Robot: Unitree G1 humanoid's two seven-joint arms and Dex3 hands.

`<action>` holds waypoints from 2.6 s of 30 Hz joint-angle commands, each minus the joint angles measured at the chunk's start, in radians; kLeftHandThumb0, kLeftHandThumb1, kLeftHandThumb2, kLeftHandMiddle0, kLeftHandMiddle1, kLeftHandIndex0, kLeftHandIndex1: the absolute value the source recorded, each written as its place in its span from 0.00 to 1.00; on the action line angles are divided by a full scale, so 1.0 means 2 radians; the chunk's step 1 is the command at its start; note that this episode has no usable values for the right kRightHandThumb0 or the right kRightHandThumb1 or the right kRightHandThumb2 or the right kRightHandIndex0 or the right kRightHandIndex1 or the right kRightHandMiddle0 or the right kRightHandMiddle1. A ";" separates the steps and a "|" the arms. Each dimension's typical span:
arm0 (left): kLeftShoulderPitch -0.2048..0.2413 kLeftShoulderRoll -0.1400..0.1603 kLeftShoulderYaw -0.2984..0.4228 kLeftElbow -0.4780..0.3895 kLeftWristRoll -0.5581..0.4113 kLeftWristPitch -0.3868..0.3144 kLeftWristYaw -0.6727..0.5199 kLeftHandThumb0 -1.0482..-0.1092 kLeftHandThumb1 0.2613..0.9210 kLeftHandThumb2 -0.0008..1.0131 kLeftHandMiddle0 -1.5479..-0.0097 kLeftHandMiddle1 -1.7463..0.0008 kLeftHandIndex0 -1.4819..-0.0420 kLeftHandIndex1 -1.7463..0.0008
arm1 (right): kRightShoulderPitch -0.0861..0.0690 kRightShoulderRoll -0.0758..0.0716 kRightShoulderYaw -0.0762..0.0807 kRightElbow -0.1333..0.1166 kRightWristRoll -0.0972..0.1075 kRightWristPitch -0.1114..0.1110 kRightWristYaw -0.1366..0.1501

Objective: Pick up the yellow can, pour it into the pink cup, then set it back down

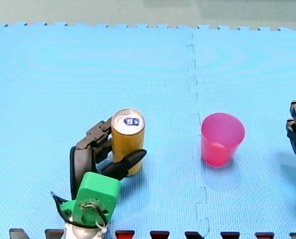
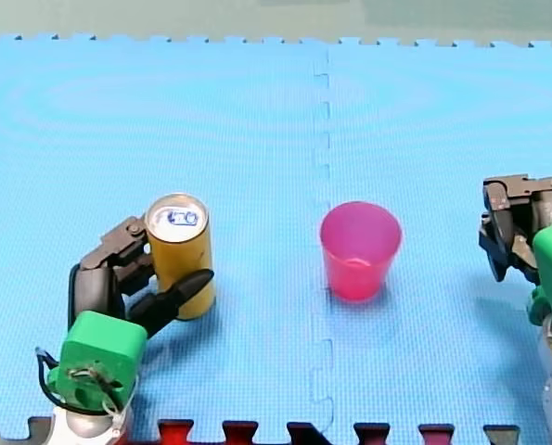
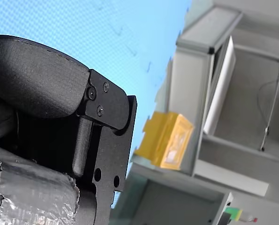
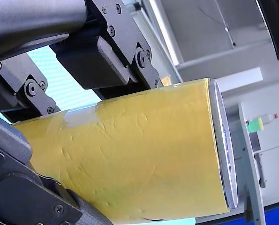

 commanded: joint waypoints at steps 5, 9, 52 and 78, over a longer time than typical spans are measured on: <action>0.008 -0.006 0.017 0.005 -0.025 0.007 -0.039 0.73 0.84 0.00 0.19 1.00 0.21 1.00 | -0.001 -0.004 -0.001 0.001 0.002 -0.004 0.001; 0.009 -0.010 0.036 0.005 -0.051 0.013 -0.073 0.73 0.84 0.00 0.19 1.00 0.21 1.00 | -0.002 -0.005 -0.001 0.001 0.001 -0.004 0.001; -0.003 0.050 -0.097 -0.019 0.090 0.121 0.062 0.00 0.74 0.01 0.95 1.00 0.95 1.00 | -0.004 -0.005 0.001 0.004 -0.001 -0.003 -0.002; 0.027 0.074 -0.022 -0.018 0.017 0.022 0.004 0.00 0.70 0.00 0.89 0.98 0.92 0.99 | -0.011 -0.009 0.000 0.010 0.000 0.000 0.002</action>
